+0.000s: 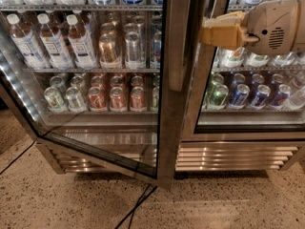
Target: Open left fridge door
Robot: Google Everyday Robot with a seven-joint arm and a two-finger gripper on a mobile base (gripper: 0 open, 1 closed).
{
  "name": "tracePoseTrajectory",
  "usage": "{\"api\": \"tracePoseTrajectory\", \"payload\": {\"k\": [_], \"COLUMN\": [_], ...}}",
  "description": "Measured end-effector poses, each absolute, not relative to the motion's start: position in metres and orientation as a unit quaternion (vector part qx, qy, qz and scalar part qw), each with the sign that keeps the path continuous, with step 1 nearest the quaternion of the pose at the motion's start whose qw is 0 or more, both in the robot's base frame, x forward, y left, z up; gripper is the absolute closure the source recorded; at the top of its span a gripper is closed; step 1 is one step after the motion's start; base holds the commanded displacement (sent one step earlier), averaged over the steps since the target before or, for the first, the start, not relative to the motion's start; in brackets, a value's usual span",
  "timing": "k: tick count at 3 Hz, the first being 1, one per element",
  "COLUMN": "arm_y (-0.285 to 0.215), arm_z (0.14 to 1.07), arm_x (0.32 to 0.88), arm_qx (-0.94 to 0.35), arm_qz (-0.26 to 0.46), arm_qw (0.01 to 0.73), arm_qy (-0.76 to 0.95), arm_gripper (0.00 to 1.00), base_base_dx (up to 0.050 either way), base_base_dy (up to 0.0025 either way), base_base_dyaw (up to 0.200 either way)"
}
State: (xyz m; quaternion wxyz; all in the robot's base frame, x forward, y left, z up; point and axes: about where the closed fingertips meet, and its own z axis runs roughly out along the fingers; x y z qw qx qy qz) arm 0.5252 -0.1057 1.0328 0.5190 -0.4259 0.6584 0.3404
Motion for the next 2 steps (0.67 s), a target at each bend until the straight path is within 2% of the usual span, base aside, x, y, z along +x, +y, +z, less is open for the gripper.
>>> {"api": "tracePoseTrajectory", "payload": {"k": [2], "arm_y": [-0.1034], "arm_z": [1.0339], "arm_x": [0.5179], "arm_qx": [-0.438], "arm_qz": [0.355], "arm_qw": [0.51], "arm_qy": [0.649], "arm_gripper": [1.0], "base_base_dx": [0.0], "base_base_dy": [0.0], "base_base_dyaw": [0.0]}}
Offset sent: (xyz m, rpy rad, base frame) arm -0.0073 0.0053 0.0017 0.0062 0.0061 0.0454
